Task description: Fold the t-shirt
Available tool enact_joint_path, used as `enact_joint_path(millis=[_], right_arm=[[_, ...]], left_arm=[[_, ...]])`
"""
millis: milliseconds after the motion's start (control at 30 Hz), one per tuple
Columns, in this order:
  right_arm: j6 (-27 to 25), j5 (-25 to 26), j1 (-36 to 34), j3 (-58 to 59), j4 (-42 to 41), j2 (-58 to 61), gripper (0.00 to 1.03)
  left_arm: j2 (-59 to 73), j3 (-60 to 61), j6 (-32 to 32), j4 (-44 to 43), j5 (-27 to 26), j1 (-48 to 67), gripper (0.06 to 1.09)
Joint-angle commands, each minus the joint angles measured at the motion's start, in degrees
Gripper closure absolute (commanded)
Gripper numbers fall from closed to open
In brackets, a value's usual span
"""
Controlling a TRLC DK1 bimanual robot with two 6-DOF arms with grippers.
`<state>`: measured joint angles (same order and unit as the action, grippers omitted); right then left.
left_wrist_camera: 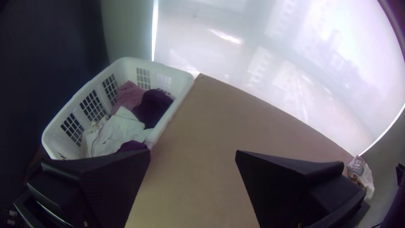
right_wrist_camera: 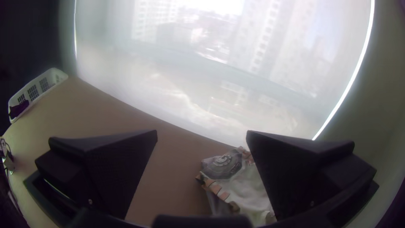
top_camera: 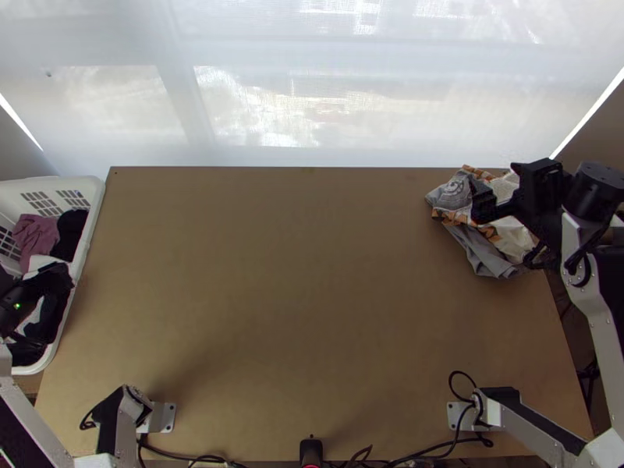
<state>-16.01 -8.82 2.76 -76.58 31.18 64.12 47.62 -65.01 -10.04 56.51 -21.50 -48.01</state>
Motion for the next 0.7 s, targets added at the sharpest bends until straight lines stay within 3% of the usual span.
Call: enact_joint_path(millis=[0,167,400,667], right_arm=[[1.9,1.8,6.6,-1.5,11.2,-6.3,0.05],[1.9,4.3,7.8,-1.5,14.9,-7.1,0.05],[3.3,8.7,11.2,-1.3,17.2,-7.1,0.05],[3.1,9.7,10.2,-1.1,17.9,-7.0,0.05]], left_arm=[[7.2,5.6,-2.8,-9.5,4.1,-6.6,0.10],[17.2,8.1,-2.9,-16.3,10.1,-7.2,0.10],[28.3,8.5,-4.1,-19.7,10.2,-10.3,0.11],[36.5,9.3,-5.4,-20.8,11.8,-10.1,0.11]])
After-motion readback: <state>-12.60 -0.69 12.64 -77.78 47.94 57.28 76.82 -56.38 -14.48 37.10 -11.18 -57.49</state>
